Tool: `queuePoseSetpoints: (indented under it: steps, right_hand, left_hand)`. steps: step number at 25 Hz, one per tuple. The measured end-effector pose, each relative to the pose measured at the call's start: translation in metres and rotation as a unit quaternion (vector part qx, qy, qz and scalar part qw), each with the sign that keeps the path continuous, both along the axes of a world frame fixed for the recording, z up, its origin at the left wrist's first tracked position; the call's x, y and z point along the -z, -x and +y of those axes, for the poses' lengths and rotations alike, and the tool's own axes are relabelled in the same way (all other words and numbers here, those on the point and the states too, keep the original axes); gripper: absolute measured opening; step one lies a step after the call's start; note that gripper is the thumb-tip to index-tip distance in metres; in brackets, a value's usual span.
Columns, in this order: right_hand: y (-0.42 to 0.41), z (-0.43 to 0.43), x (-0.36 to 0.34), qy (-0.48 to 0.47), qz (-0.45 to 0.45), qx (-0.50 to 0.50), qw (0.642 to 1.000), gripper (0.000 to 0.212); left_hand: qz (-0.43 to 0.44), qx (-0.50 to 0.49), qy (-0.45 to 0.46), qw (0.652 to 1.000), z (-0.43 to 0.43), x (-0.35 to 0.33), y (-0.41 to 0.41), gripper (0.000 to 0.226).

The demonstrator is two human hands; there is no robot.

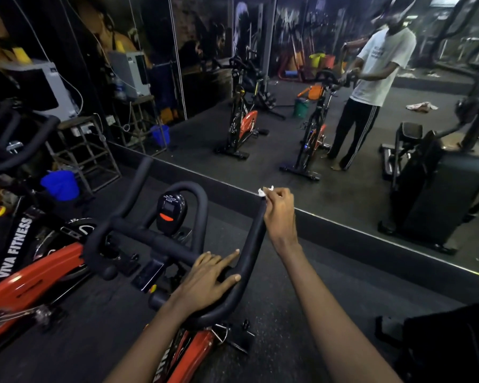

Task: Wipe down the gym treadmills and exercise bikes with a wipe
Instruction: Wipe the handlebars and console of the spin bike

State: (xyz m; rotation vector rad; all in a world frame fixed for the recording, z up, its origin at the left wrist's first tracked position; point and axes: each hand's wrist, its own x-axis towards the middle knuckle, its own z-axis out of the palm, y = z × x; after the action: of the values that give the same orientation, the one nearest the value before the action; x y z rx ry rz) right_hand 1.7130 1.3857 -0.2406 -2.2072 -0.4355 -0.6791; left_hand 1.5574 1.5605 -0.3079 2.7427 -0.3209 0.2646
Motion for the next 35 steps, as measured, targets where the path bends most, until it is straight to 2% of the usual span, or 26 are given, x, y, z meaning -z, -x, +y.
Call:
queuePoseSetpoints:
  steps: [5, 9, 12, 15, 18, 21, 25, 28, 30, 35]
  right_hand:
    - [0.001, -0.008, 0.000, 0.047, -0.003, 0.003, 0.999, 0.026]
    - [0.032, 0.002, 0.009, 0.103, 0.014, 0.000, 0.995, 0.024]
    - [0.072, 0.007, 0.018, 0.129, 0.082, -0.019, 0.988, 0.015]
    - [0.117, 0.024, 0.035, 0.142, 0.161, -0.040, 0.976, 0.011]
    - [0.143, 0.033, 0.046, 0.075, 0.196, 0.007, 0.978, 0.021]
    - [0.154, 0.054, 0.044, 0.021, 0.190, 0.012, 0.982, 0.026]
    - [0.162, 0.094, 0.047, 0.048, 0.174, -0.028, 0.983, 0.021]
    - [0.161, 0.084, 0.053, 0.069, 0.151, -0.020, 0.986, 0.021]
    - [0.164, 0.074, 0.057, 0.083, 0.130, -0.019, 0.988, 0.022]
    - [0.152, 0.111, 0.055, 0.064, 0.108, -0.064, 0.990, 0.019]
  left_hand:
    - [0.001, 0.029, 0.017, 0.999, 0.030, 0.008, 0.023, 0.066]
    - [-0.028, -0.009, -0.006, 1.000, 0.052, 0.012, 0.046, 0.061]
    - [-0.031, -0.070, -0.027, 0.997, 0.061, 0.010, 0.060, 0.061]
    - [0.014, -0.130, 0.003, 0.991, 0.069, 0.010, 0.071, 0.072]
    - [0.064, -0.122, 0.061, 0.989, 0.074, 0.006, 0.071, 0.081]
    - [0.096, -0.101, 0.118, 0.983, 0.076, -0.001, 0.068, 0.089]
    - [0.099, -0.100, 0.124, 0.982, 0.078, 0.000, 0.069, 0.089]
    - [0.027, -0.187, 0.058, 0.980, 0.093, 0.008, 0.073, 0.083]
    - [0.017, -0.233, 0.071, 0.970, 0.111, 0.010, 0.070, 0.080]
    - [0.133, -0.212, 0.088, 0.964, 0.122, 0.008, 0.057, 0.074]
